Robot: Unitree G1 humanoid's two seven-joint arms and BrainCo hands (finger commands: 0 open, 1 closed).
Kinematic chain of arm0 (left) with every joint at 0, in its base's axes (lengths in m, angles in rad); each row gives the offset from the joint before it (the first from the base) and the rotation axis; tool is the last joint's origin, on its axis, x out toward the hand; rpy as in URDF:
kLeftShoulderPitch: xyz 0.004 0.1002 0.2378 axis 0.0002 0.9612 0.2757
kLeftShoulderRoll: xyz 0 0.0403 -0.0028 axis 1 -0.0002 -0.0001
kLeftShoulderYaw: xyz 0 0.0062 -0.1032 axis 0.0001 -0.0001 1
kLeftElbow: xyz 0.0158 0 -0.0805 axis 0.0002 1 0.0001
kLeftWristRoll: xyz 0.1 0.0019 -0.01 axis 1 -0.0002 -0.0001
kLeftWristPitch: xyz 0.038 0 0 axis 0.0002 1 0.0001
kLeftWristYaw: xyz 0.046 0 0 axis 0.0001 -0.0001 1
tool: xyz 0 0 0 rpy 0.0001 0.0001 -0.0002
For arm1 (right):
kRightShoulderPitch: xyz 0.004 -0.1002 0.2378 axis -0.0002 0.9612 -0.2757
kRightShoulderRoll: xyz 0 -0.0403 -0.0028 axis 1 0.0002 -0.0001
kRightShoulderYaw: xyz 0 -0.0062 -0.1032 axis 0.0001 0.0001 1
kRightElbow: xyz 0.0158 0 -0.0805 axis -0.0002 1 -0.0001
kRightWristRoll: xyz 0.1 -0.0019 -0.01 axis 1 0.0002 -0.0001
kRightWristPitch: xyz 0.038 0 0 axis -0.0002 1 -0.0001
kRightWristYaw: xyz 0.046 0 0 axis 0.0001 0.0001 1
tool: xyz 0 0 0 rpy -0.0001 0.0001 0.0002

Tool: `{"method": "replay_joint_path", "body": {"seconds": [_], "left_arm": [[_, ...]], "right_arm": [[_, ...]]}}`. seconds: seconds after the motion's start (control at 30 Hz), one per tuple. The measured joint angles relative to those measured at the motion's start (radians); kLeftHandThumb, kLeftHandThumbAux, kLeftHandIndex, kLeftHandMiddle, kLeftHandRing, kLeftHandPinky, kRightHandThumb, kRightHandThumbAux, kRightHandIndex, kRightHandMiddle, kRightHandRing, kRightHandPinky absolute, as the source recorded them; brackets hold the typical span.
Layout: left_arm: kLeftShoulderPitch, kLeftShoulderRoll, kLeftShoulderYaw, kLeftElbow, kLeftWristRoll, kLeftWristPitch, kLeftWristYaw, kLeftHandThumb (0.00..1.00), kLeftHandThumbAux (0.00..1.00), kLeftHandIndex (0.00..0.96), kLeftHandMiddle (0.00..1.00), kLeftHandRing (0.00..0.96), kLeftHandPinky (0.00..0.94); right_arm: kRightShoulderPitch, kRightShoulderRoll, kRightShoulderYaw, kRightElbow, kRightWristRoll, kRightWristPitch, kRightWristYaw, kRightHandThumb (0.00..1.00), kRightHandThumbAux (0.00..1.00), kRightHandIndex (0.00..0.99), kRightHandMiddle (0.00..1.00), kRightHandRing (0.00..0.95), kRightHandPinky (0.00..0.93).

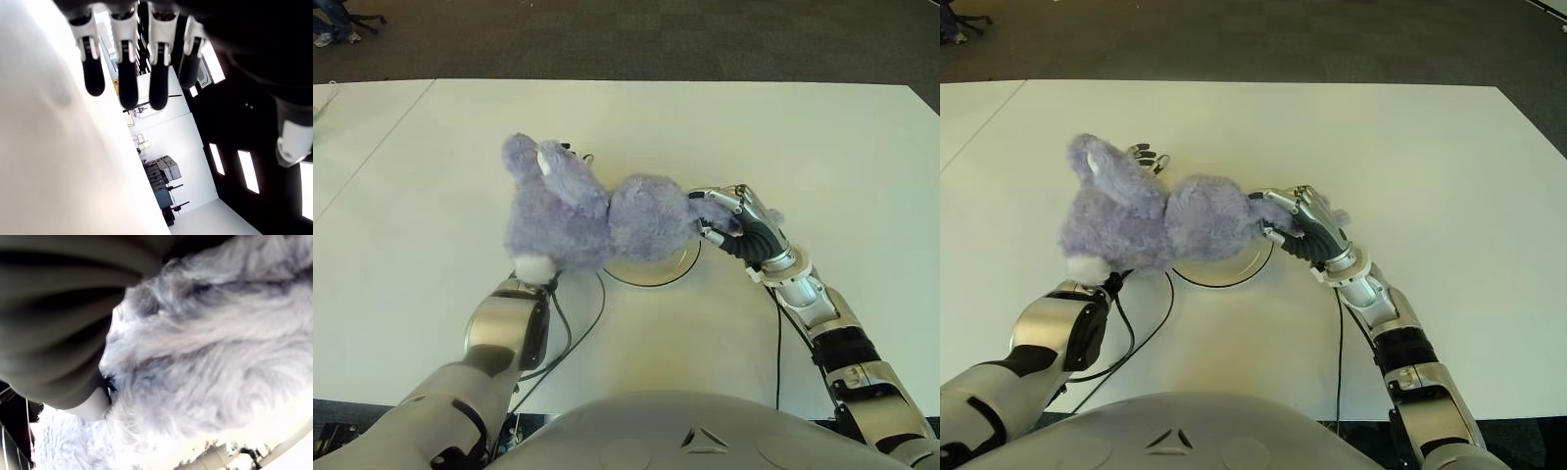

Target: Put the doll into the plate.

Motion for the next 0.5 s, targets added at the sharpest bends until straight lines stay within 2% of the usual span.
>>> {"method": "replay_joint_path", "body": {"seconds": [0.23, 0.5], "left_arm": [[0.0, 0.0, 0.0, 0.0, 0.0, 0.0, 0.001, 0.0, 0.499, 0.254, 0.319, 0.325, 0.301], [0.0, 0.0, 0.0, 0.0, 0.001, 0.0, 0.002, 0.0, 0.512, 0.259, 0.33, 0.331, 0.298]], "right_arm": [[0.036, 0.0, -0.028, -0.021, -0.036, 0.04, 0.005, 0.696, 0.725, 0.437, 0.894, 0.901, 0.898], [0.039, 0.002, -0.045, -0.015, -0.068, 0.054, -0.006, 0.693, 0.725, 0.437, 0.892, 0.903, 0.888]]}}
